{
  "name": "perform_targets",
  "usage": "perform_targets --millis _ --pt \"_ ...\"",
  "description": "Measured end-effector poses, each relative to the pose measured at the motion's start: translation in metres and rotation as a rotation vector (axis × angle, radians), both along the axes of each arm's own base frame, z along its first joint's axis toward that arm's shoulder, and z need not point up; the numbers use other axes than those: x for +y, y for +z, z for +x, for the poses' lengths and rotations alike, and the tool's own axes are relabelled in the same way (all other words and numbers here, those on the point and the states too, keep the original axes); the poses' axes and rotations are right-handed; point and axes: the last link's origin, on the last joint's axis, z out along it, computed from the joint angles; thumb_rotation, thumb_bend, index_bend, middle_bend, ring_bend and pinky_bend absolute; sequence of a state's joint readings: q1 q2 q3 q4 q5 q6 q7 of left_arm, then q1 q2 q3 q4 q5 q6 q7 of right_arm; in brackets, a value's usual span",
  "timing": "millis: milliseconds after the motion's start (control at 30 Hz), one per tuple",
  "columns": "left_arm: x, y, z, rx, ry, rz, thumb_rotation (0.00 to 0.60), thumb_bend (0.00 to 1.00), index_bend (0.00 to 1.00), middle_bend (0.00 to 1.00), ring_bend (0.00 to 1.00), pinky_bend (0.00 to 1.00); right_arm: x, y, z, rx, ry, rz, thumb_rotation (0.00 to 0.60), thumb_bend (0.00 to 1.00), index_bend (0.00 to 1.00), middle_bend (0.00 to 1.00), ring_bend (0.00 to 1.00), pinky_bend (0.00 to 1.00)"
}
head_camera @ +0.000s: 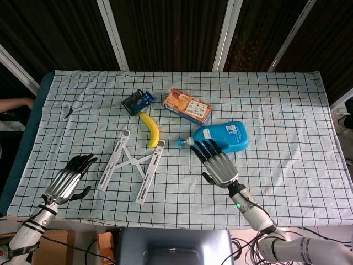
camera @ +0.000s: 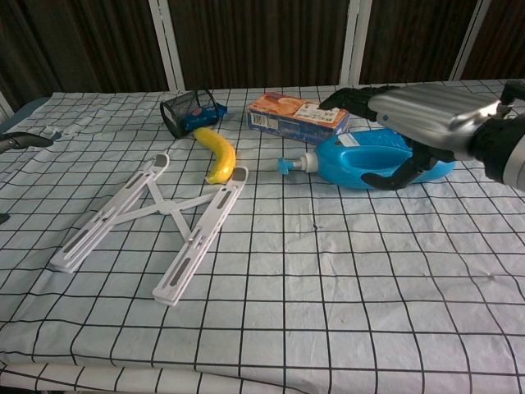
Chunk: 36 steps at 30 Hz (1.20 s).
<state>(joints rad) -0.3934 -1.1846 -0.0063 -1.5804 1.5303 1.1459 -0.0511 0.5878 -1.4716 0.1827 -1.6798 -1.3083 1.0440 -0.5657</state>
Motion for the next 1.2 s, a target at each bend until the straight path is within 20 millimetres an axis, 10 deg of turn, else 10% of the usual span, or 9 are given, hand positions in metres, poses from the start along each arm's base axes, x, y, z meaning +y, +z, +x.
perform_targets --millis 100,200,300,500,1033,1133,1200 --pt "-0.020 0.015 -0.011 0.011 -0.015 0.075 0.600 0.40 0.00 0.00 0.00 0.01 -0.006 0.024 -0.012 0.015 -0.020 -0.079 0.600 0.29 0.00 0.17 0.18 0.35" --pt "-0.045 0.031 -0.026 0.026 -0.021 0.163 0.600 0.40 0.00 0.00 0.00 0.00 -0.014 0.053 -0.029 0.033 -0.061 -0.168 0.600 0.29 0.00 0.78 0.87 0.90" --pt "-0.075 0.043 -0.040 0.050 -0.031 0.246 0.600 0.40 0.00 0.00 0.00 0.00 -0.020 0.068 -0.047 0.057 -0.138 -0.191 0.600 0.29 0.00 0.91 1.00 1.00" --pt "-0.139 0.037 -0.063 0.101 -0.022 0.267 0.600 0.40 0.00 0.00 0.00 0.00 -0.035 0.075 -0.088 0.120 -0.330 -0.140 0.600 0.29 0.03 0.99 1.00 1.00" --pt "-0.142 0.028 -0.059 0.124 0.013 0.240 0.600 0.41 0.00 0.00 0.00 0.00 -0.042 0.040 -0.097 0.168 -0.386 -0.002 0.600 0.29 0.04 0.99 1.00 1.00" --pt "-0.143 0.028 -0.059 0.118 0.014 0.242 0.600 0.41 0.00 0.00 0.00 0.00 -0.039 0.047 -0.092 0.133 -0.366 -0.014 0.600 0.29 0.01 0.82 0.86 0.92" --pt "-0.143 0.029 -0.058 0.113 0.018 0.244 0.600 0.41 0.00 0.00 0.00 0.00 -0.034 0.051 -0.088 0.106 -0.340 -0.025 0.600 0.29 0.00 0.52 0.61 0.76"
